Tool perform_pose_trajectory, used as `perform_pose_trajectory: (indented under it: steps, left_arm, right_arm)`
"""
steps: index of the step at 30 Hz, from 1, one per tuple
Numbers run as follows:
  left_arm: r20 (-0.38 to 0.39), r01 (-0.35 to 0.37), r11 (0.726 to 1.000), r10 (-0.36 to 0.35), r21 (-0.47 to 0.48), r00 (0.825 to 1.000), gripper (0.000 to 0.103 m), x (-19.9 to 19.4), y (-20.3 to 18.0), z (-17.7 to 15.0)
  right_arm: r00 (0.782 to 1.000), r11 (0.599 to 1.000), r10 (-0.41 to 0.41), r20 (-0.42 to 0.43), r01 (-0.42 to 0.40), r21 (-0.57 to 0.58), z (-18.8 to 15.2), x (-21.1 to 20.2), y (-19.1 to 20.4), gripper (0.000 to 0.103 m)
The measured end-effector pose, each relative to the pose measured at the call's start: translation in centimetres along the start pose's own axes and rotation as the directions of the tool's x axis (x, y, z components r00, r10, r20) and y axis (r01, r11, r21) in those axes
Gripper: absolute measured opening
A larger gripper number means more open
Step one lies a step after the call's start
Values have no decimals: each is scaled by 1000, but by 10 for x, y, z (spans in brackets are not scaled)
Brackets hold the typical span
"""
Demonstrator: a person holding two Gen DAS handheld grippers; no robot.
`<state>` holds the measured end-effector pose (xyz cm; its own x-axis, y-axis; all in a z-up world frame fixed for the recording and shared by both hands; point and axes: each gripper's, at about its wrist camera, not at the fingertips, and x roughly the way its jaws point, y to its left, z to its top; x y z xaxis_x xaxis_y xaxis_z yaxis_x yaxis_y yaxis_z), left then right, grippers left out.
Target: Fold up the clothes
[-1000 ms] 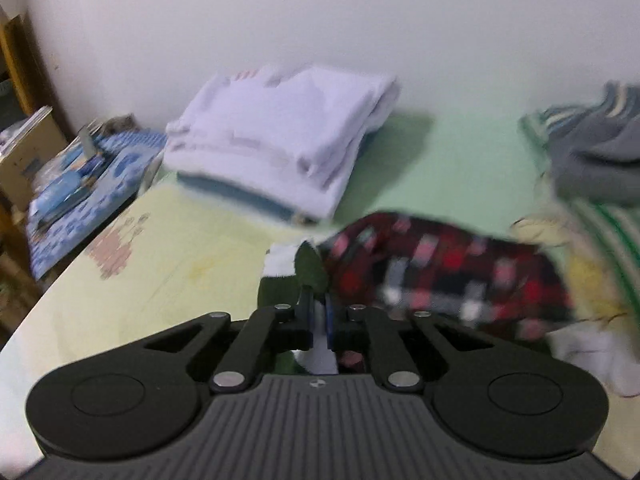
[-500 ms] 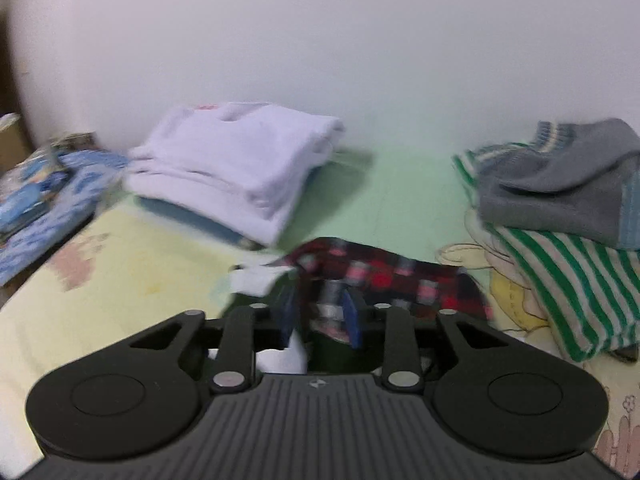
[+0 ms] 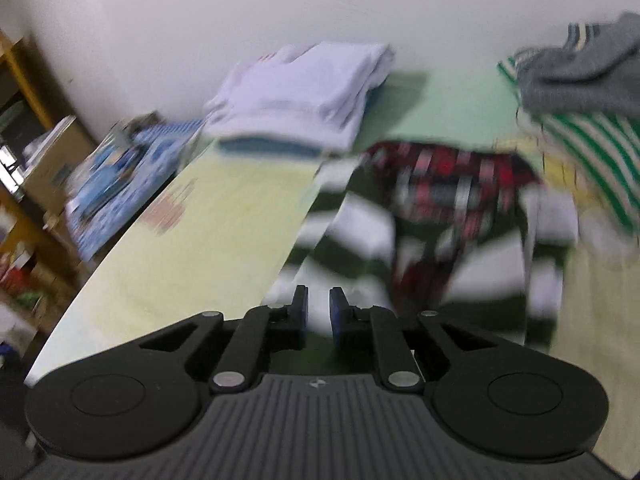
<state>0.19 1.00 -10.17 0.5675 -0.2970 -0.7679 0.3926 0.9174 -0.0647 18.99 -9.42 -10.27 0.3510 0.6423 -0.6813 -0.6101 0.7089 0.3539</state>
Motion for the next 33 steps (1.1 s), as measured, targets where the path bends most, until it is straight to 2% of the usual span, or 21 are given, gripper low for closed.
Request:
perform_pose_trajectory:
  steps: [2,3,6,8,10,12,14,17,22,25,29,33]
  left_arm:
    - [-5,8,1000,-8,21,1000,14,-1,-5,-5]
    - [-8,12,1000,-12,27,1000,18,-1,-7,-6]
    - [-18,5,998,-4,57,1000,19,3,-10,-7]
    - [-22,24,997,-23,68,999,19,1,-9,-6]
    - [-21,64,995,-62,75,998,24,-4,-13,-8]
    - [-26,95,992,-93,83,995,32,-8,-19,-12]
    - [-33,117,989,-115,94,993,33,-9,-25,-17]
    - [-35,102,987,-98,121,995,33,-10,-36,-22]
    - [-28,75,991,-73,109,997,30,-13,-46,-25]
    - [-34,88,993,-86,74,996,31,-16,-50,-27]
    - [-51,60,997,-57,43,997,31,-23,-66,-40]
    - [-62,12,1000,-11,12,998,34,-26,-80,-49]
  right_arm:
    - [999,999,-38,1,38,-5,-18,-4,5,10]
    - [999,999,-50,20,51,-8,-24,-5,6,9]
    - [995,996,-90,47,89,31,-27,-7,8,5]
    - [992,995,-93,80,90,44,-30,-23,16,15]
    - [991,996,-83,107,80,30,-40,-42,26,16]
    - [992,995,-94,79,91,34,-58,-49,31,18]
    - [993,994,-104,49,102,41,-77,-55,36,18]
    - [988,987,-154,23,152,56,-96,-52,35,17]
    - [986,979,-160,48,152,134,-107,-67,32,9]
    - [994,982,-103,38,95,162,-126,-86,39,10]
    - [995,992,-96,-6,96,78,-157,-94,54,13]
    - [994,994,-109,28,109,21,-171,-98,57,13]
